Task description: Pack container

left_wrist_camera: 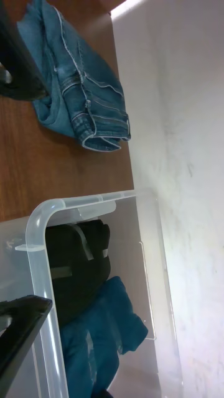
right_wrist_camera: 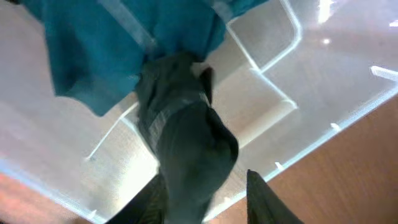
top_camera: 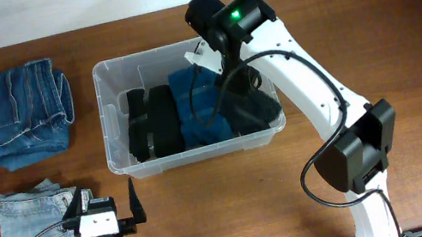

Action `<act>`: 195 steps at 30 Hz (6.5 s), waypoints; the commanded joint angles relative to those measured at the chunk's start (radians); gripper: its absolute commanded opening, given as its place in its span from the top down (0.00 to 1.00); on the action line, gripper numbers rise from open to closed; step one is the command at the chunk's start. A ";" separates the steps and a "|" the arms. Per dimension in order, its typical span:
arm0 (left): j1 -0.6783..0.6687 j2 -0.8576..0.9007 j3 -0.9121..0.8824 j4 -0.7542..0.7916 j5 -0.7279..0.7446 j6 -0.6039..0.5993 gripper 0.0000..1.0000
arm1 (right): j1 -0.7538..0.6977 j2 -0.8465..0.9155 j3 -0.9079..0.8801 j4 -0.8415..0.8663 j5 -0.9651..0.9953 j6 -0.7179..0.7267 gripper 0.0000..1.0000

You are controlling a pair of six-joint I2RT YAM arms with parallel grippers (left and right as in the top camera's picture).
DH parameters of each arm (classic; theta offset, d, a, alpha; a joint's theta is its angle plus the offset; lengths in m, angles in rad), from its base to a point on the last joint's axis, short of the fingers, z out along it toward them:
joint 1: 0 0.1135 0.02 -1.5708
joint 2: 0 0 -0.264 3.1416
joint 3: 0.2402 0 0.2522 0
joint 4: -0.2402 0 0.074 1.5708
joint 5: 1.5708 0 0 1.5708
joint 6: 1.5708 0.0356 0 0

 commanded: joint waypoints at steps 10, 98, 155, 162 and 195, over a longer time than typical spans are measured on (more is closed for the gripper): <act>0.002 -0.006 -0.004 -0.002 0.011 0.009 0.01 | 0.001 -0.007 0.026 0.069 0.075 0.297 0.71; 0.002 -0.006 -0.004 -0.002 0.011 0.009 0.00 | -0.132 -0.077 0.139 -0.102 0.001 0.643 0.92; 0.002 -0.006 -0.004 -0.002 0.011 0.009 0.01 | -0.139 0.044 -0.274 0.457 -0.151 0.643 0.95; 0.002 -0.006 -0.004 -0.002 0.011 0.009 0.01 | -0.138 0.063 -0.274 0.478 -0.151 0.644 0.95; 0.002 -0.006 -0.004 -0.002 0.011 0.009 0.00 | -0.151 -0.026 0.067 0.269 -0.096 0.643 0.01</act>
